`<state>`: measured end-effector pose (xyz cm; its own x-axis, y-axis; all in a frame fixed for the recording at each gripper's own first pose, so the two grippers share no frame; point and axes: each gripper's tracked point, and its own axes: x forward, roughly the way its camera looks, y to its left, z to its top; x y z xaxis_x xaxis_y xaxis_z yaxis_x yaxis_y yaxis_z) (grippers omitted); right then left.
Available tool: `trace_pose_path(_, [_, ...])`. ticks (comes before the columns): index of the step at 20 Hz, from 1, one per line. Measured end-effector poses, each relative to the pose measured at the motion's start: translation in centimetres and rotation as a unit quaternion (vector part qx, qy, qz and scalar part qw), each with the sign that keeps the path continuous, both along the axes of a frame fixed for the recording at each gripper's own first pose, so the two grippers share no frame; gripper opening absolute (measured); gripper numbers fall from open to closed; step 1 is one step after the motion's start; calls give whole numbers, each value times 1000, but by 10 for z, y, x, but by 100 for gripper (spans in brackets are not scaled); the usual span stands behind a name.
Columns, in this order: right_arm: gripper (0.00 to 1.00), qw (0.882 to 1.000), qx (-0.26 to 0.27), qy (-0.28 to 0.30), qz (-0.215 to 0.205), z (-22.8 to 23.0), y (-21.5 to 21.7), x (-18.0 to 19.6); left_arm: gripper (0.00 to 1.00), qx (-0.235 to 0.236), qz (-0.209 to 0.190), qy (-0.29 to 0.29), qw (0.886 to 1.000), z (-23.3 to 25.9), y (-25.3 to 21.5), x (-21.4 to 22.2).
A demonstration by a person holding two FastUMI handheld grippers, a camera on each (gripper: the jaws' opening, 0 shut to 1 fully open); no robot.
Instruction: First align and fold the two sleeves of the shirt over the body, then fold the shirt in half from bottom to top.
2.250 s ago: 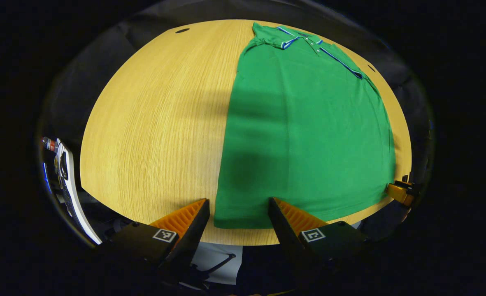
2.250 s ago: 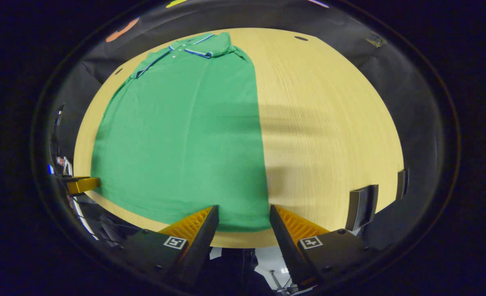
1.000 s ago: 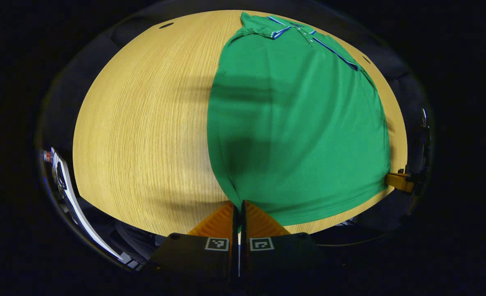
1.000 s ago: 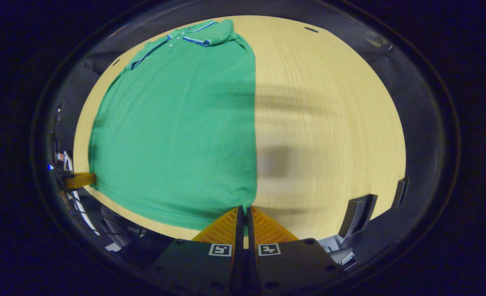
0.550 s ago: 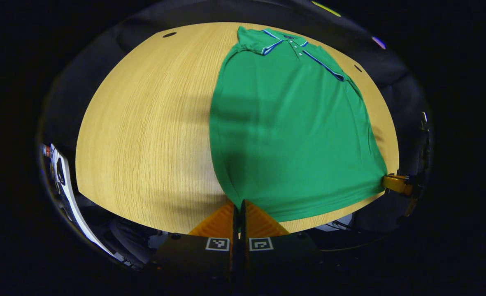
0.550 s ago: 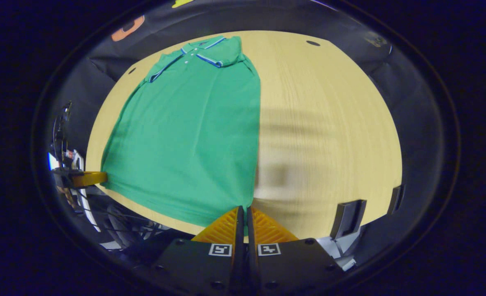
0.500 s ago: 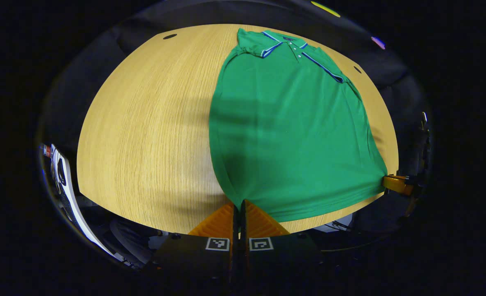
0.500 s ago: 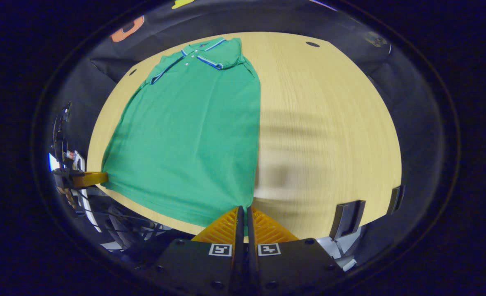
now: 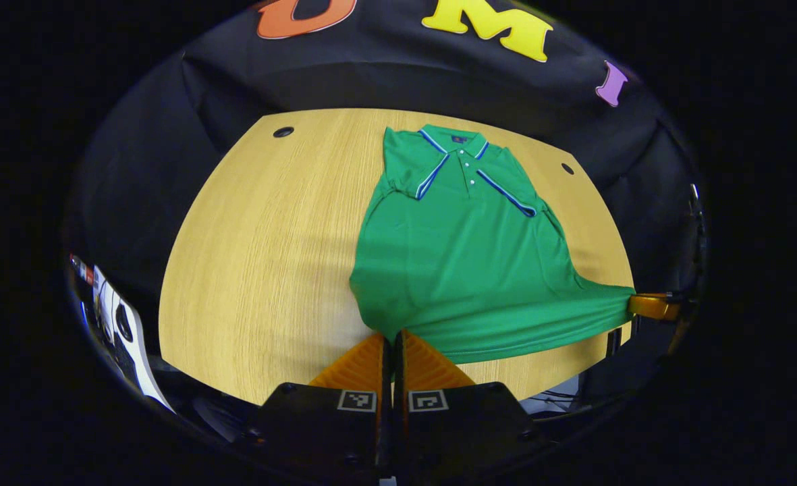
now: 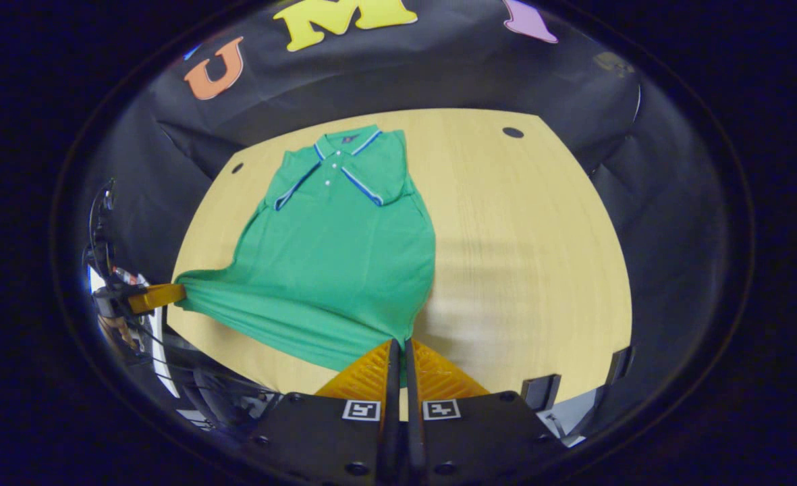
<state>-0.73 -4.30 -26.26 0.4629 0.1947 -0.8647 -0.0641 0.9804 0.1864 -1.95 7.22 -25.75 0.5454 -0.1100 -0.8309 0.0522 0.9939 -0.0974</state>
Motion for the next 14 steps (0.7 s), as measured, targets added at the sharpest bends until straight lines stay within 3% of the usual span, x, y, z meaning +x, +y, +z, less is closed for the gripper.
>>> trace_pose_path(1, [12,1000,-4,-9,-10,12,0,11,3,1,-11,-11,1000,12,2,12])
trace_pose_path(5, [8,999,-19,-32,-30,39,11,44,3,2,-36,-54,998,44,4,60])
trace_pose_path(8, [5,997,-32,-62,-43,60,26,90,3,9,-55,-70,996,58,9,107])
trace_pose_path(9, [12,996,-32,-67,-45,64,29,101,3,10,-57,-73,996,59,8,118])
trace_pose_path(14, [8,993,-40,-101,-36,84,30,181,3,17,-34,-93,995,79,10,194])
